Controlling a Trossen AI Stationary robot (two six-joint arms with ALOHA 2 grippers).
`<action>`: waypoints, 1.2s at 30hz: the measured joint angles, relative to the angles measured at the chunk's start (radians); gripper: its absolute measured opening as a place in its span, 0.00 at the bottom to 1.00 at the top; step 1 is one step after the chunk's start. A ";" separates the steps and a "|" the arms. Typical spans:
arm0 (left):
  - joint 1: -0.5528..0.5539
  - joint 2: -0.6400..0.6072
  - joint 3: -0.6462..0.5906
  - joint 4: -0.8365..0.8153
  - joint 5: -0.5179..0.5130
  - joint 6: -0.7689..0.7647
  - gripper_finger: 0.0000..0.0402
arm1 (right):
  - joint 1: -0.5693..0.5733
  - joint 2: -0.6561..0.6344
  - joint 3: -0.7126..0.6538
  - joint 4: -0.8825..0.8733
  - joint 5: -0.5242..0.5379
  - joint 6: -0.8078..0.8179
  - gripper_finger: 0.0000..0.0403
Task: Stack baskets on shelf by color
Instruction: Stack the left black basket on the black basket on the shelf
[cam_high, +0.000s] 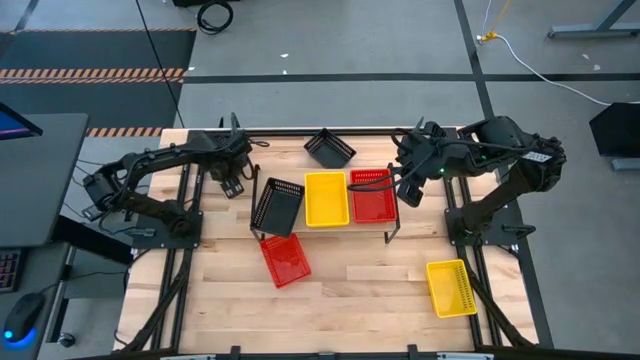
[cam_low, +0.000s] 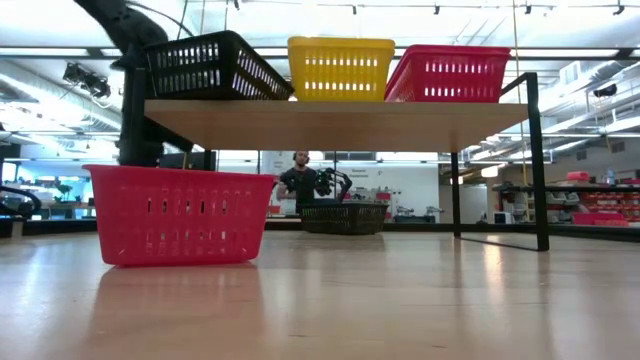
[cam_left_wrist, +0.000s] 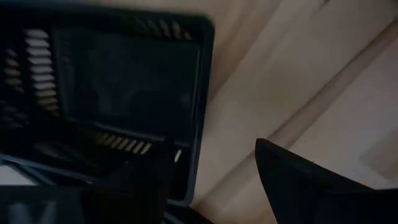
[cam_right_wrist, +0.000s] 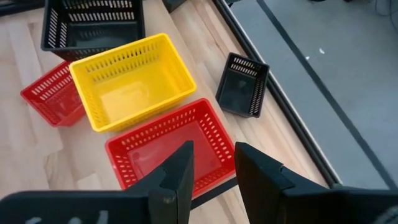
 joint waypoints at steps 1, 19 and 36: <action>0.009 0.000 -0.019 0.008 0.013 0.001 0.57 | 0.000 0.000 0.000 0.000 -0.001 0.004 0.30; 0.080 0.000 -0.034 0.018 0.082 0.036 0.05 | -0.034 0.002 0.000 0.000 -0.003 -0.001 0.30; 0.068 -0.002 0.603 -0.408 -0.014 -0.013 0.04 | -0.053 0.002 0.000 0.000 0.000 -0.061 0.30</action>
